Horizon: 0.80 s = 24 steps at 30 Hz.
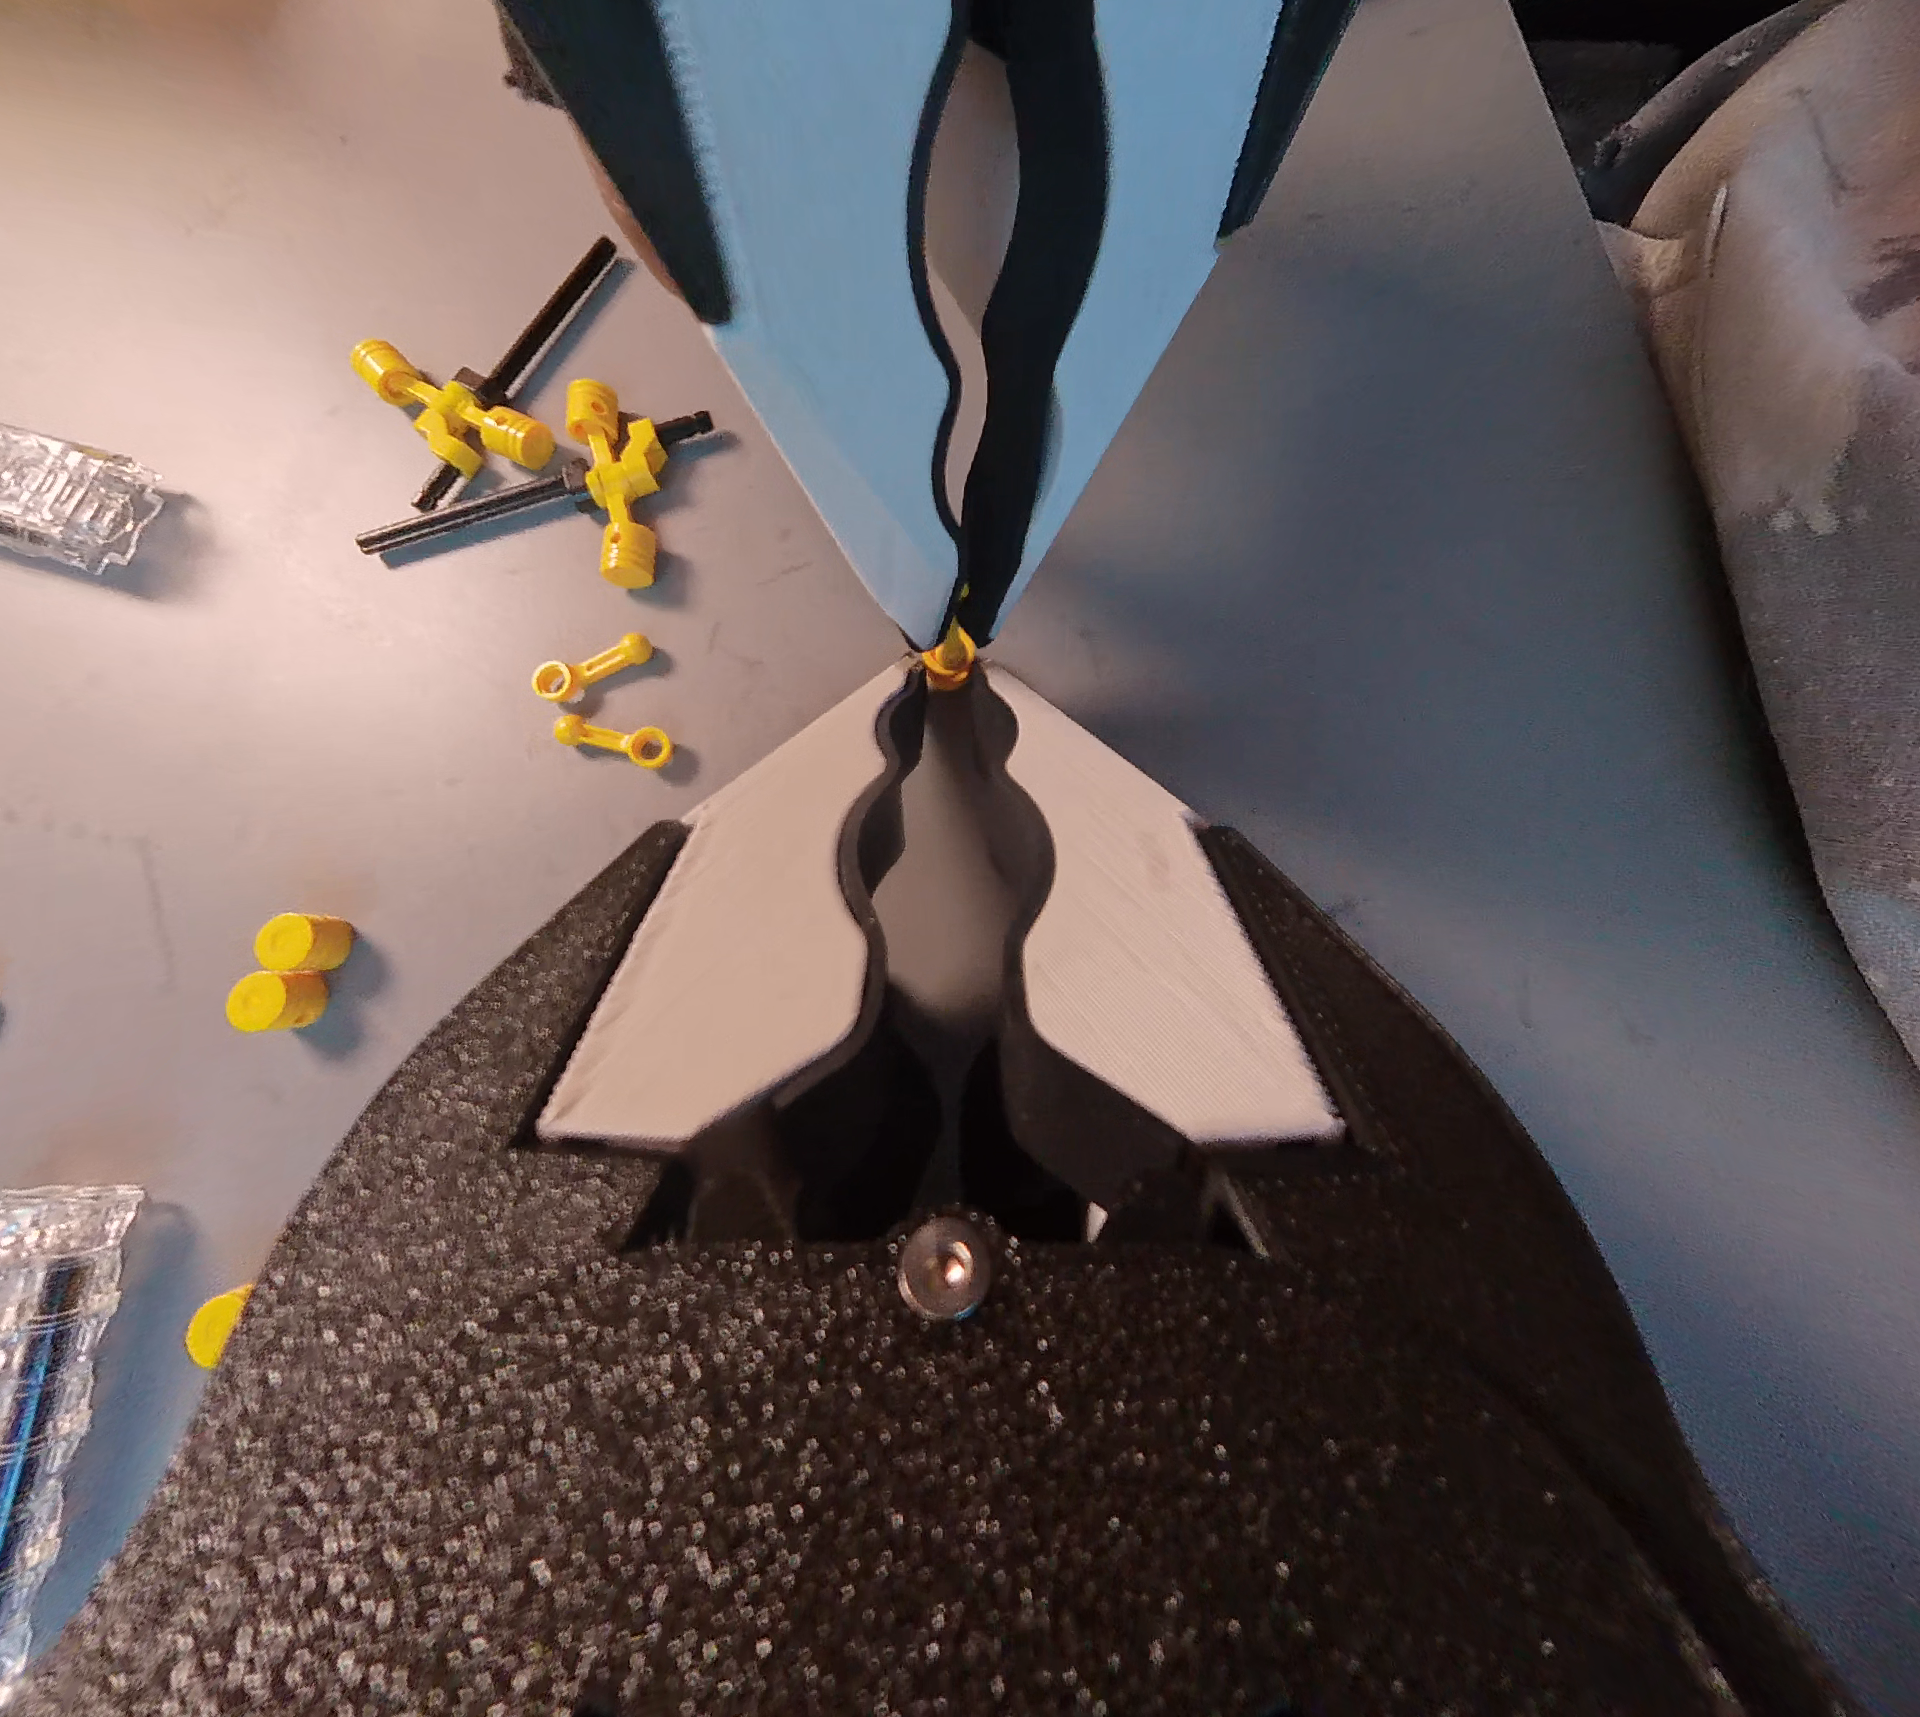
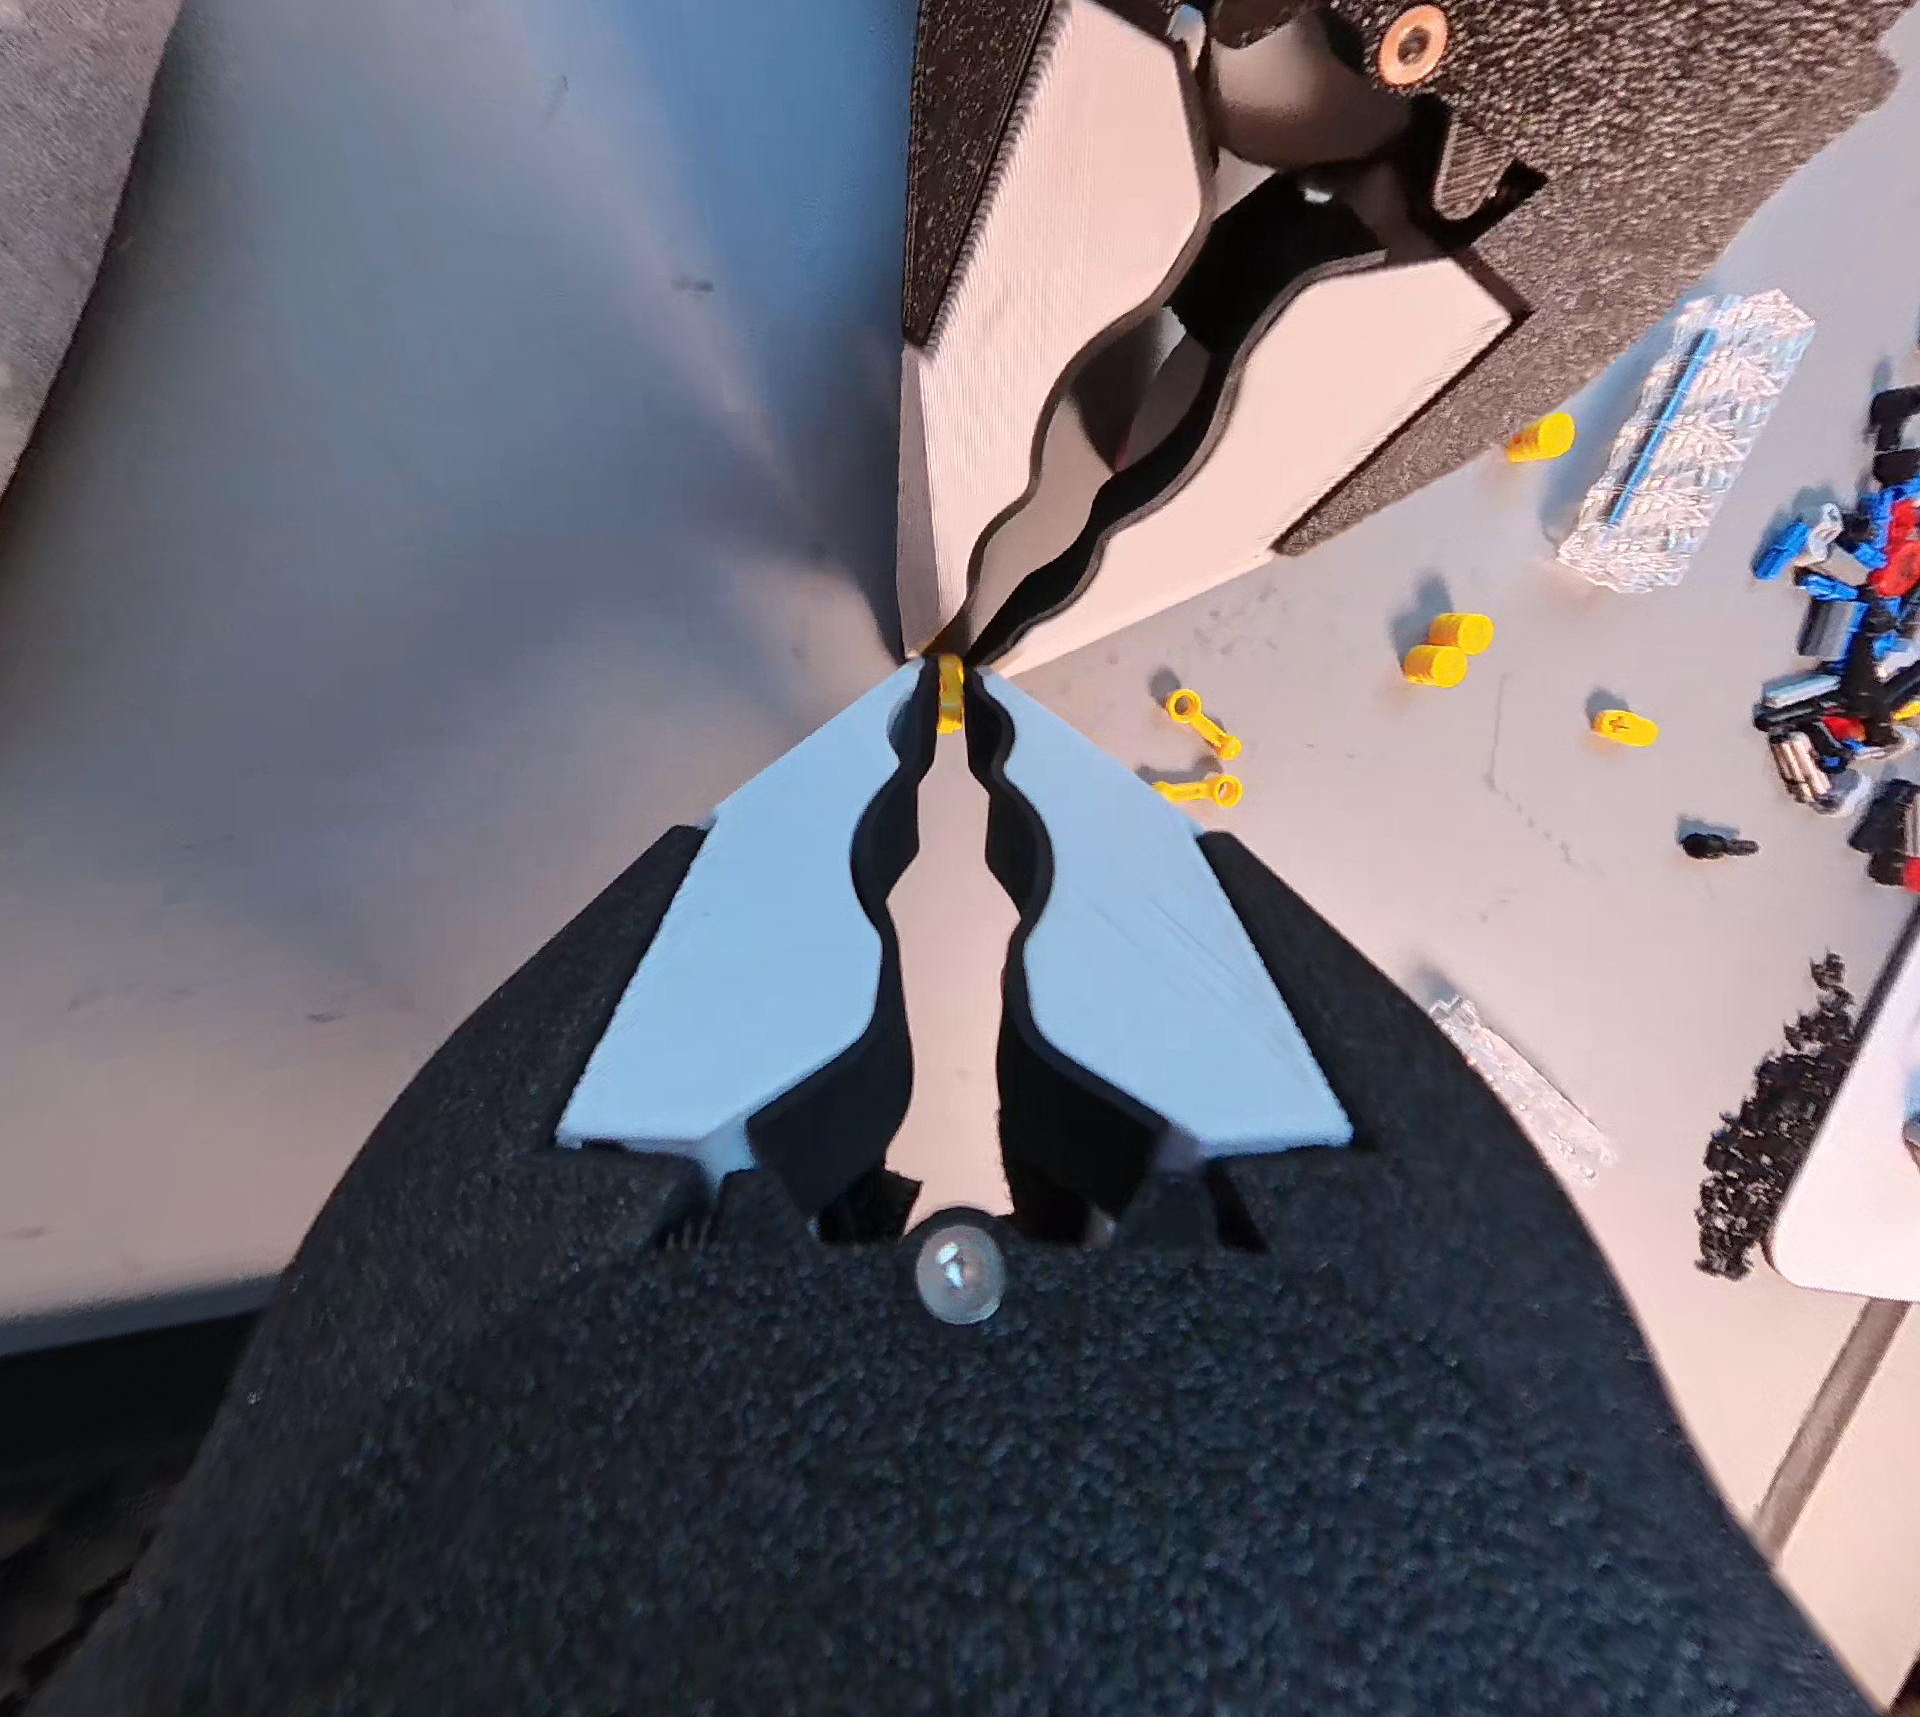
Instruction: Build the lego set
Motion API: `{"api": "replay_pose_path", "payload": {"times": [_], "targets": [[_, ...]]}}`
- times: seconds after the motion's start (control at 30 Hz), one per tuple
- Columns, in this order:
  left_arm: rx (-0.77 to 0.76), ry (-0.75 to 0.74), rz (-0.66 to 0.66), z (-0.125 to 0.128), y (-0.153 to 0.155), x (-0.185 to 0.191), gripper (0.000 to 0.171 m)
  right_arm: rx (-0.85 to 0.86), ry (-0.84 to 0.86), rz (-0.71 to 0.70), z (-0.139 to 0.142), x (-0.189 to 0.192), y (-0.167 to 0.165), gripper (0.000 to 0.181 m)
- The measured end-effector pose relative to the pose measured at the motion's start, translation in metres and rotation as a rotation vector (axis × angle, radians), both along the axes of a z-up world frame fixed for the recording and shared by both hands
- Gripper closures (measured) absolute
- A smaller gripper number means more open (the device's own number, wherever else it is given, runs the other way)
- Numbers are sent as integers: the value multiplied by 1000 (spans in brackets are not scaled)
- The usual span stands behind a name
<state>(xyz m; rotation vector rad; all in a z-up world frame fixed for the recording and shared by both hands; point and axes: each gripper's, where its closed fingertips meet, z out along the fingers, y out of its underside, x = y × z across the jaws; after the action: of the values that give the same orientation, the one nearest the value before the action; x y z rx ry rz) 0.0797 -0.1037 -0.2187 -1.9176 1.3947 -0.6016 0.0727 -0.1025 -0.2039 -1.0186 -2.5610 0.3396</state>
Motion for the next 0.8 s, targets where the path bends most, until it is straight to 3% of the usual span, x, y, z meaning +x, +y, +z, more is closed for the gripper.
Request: {"api": "replay_pose_path", "payload": {"times": [0.57, 0.8], "targets": [[40, 1, -41, -2, 1, -1, 164, 168, -171, 202, -7, -2, -5, 178], [53, 6, -66, -2, -1, -1, 171, 8, -136, 49, -5, 5, -2, 178]]}}
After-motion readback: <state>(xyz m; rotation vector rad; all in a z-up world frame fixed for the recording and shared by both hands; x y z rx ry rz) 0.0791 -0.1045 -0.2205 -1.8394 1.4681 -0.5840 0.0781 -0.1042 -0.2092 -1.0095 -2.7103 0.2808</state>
